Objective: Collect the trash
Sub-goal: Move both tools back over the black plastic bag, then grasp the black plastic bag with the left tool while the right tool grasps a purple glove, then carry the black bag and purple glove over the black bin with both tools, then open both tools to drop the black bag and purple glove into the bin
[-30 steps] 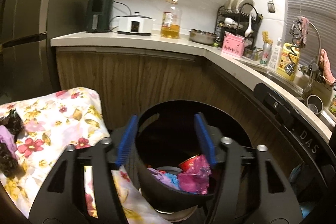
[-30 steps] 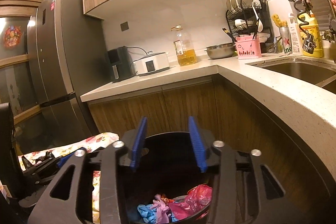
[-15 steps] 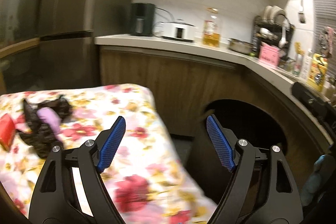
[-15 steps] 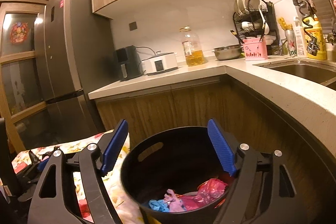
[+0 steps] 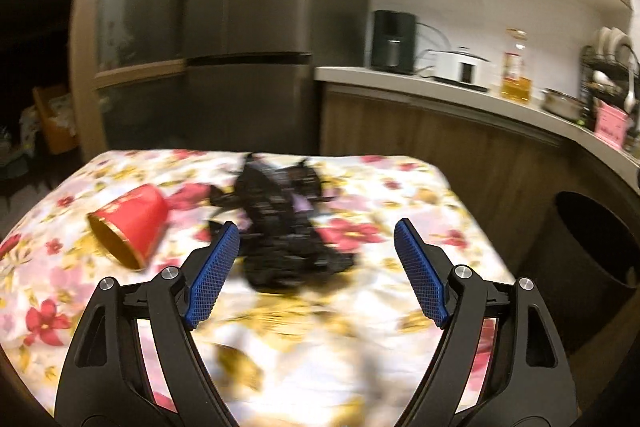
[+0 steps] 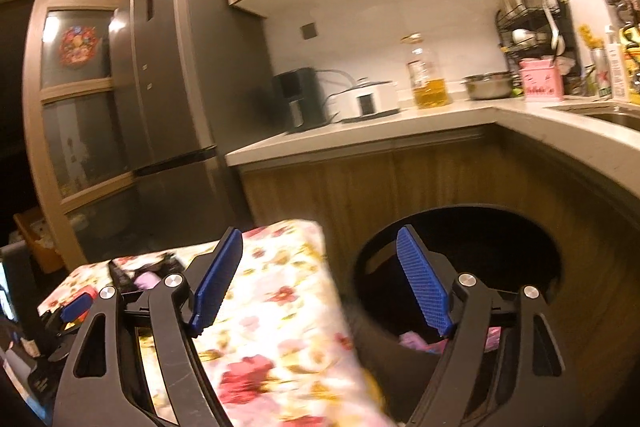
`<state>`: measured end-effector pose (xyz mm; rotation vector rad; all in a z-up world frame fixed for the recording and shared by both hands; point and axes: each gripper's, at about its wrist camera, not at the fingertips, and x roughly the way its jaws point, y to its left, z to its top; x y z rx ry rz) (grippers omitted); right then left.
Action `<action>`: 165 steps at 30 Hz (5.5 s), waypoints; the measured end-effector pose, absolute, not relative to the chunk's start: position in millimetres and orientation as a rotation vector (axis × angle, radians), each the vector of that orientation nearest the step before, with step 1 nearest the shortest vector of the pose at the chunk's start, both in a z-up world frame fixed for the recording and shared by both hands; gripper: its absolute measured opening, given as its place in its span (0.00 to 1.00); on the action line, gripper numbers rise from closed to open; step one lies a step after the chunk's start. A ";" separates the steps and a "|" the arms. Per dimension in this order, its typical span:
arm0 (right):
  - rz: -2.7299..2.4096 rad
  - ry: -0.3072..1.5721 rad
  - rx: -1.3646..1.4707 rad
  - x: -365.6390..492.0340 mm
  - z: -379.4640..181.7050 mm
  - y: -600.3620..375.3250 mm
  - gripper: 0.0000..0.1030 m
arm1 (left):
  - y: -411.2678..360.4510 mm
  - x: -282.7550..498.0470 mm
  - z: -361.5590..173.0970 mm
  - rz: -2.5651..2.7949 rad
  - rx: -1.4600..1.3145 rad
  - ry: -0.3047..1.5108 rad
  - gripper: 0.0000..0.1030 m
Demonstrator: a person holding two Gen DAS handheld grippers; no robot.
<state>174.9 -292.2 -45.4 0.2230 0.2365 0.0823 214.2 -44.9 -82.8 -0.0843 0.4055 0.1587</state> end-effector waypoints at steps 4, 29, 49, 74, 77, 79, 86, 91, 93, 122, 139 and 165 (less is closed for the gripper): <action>0.122 0.250 0.207 178.3 -47.1 -268.1 0.75 | -20.9 223.1 -88.5 0.194 -0.098 0.421 0.76; 0.216 0.313 0.153 214.9 -60.1 -197.8 0.75 | 16.3 263.9 -109.3 0.072 -0.171 0.513 0.05; 0.320 0.433 0.076 279.4 -97.0 -78.2 0.75 | 78.5 170.4 -79.4 0.117 -0.231 0.388 0.03; 0.374 0.629 0.065 321.6 -134.8 -33.1 0.34 | 105.0 161.7 -73.9 0.130 -0.273 0.366 0.03; 0.393 0.635 0.059 320.1 -135.5 -31.3 0.17 | 105.9 162.0 -72.3 0.130 -0.272 0.362 0.03; 0.400 0.632 0.061 317.3 -134.6 -31.2 0.11 | 105.2 161.1 -71.4 0.132 -0.270 0.361 0.03; 0.408 0.583 0.084 300.5 -123.7 -39.2 0.04 | 103.4 158.6 -68.0 0.136 -0.264 0.358 0.03; 0.406 0.529 0.081 282.4 -110.0 -47.2 0.03 | 104.1 155.1 -67.0 0.139 -0.267 0.357 0.03; 0.405 0.510 0.080 274.9 -104.6 -53.0 0.03 | 103.1 154.1 -66.0 0.136 -0.267 0.355 0.03; 0.181 0.271 0.197 196.4 -29.0 -225.7 0.03 | -29.2 176.9 -32.1 -0.128 -0.154 0.315 0.03; -0.128 0.219 0.262 166.7 -31.8 -369.0 0.03 | -195.3 210.6 -15.6 -0.389 -0.083 0.321 0.03; -0.191 0.220 0.295 174.5 -39.6 -418.0 0.03 | -289.7 250.1 -37.6 -0.519 -0.024 0.400 0.03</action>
